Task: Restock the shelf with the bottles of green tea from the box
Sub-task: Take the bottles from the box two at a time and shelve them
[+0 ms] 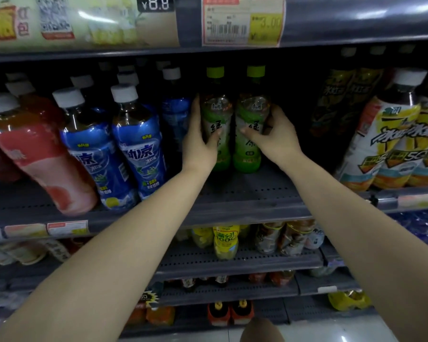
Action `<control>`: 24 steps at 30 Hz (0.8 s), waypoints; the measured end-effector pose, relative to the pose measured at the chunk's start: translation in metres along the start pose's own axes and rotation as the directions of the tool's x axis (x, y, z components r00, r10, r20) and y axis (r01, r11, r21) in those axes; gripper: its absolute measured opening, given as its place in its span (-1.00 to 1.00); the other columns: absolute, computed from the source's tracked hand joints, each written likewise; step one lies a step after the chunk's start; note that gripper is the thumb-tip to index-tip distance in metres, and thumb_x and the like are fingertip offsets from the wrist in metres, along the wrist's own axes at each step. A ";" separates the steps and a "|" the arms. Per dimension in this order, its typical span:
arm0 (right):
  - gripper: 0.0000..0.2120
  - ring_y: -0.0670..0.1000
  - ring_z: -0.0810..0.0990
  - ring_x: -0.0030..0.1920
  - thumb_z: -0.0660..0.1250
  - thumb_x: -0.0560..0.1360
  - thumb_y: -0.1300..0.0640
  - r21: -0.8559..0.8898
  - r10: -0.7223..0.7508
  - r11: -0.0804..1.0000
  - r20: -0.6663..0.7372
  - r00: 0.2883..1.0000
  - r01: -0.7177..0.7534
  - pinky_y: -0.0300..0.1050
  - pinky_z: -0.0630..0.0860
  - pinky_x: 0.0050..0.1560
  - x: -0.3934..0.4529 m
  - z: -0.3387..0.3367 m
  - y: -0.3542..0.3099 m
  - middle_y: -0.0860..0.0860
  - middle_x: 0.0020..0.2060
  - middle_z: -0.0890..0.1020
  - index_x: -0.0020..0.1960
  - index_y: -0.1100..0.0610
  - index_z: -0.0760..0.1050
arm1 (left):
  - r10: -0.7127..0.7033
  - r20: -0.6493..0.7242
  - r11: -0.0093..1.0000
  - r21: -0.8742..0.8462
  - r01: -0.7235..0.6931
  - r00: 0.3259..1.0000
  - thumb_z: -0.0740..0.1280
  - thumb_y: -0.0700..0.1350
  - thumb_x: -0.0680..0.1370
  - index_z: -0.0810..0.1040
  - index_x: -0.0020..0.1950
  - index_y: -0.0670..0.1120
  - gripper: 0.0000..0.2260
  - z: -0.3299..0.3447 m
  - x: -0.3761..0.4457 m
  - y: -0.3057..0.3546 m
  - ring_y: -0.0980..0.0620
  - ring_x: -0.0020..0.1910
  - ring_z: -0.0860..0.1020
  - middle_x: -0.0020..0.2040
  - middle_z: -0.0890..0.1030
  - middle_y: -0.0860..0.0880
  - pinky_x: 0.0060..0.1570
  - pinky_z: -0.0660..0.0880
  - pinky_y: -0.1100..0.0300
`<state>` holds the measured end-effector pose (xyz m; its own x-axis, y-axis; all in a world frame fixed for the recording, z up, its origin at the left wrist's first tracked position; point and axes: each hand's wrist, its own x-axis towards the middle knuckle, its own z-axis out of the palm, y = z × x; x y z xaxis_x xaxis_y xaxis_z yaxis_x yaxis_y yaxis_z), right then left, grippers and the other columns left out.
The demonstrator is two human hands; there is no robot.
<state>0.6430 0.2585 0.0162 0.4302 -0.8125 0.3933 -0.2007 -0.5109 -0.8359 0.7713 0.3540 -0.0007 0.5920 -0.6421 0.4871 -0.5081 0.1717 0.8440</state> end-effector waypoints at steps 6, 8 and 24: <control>-0.33 -0.02 0.52 0.23 0.50 0.36 -0.01 0.040 0.008 0.999 -0.040 0.999 -0.007 -0.12 0.48 0.18 0.003 0.006 0.002 0.04 0.25 0.54 0.37 0.11 0.32 | 0.022 0.011 0.992 0.122 -0.023 1.000 0.23 -0.22 0.59 -0.05 0.57 -0.01 -0.35 0.002 0.004 0.002 0.33 0.30 0.15 0.55 0.16 0.03 0.11 0.09 0.70; -0.31 -0.02 0.50 0.25 0.50 0.36 -0.02 0.059 0.015 0.998 -0.041 0.999 -0.012 -0.12 0.47 0.19 0.002 0.007 0.005 0.03 0.26 0.54 0.39 0.10 0.31 | 0.012 0.022 0.990 0.138 -0.014 1.000 0.22 -0.21 0.60 -0.08 0.57 0.01 -0.35 0.002 0.002 0.004 0.33 0.30 0.14 0.56 0.14 0.04 0.17 0.11 0.61; -0.18 0.12 0.48 0.31 0.48 0.38 0.04 -0.097 0.167 0.981 -0.039 0.985 -0.170 -0.01 0.45 0.27 -0.018 -0.010 -0.025 0.12 0.34 0.48 0.51 0.09 0.13 | -0.262 0.123 0.917 0.340 0.207 0.957 0.26 -0.14 0.55 -0.11 0.56 0.11 -0.29 -0.019 0.003 0.040 -0.11 0.41 0.38 0.50 0.31 -0.06 0.38 0.35 0.00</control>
<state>0.6313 0.2831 0.0333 0.3561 -0.8967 0.2629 -0.3550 -0.3901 -0.8496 0.7650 0.3730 0.0387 0.6232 -0.7511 0.2179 -0.5559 -0.2295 0.7989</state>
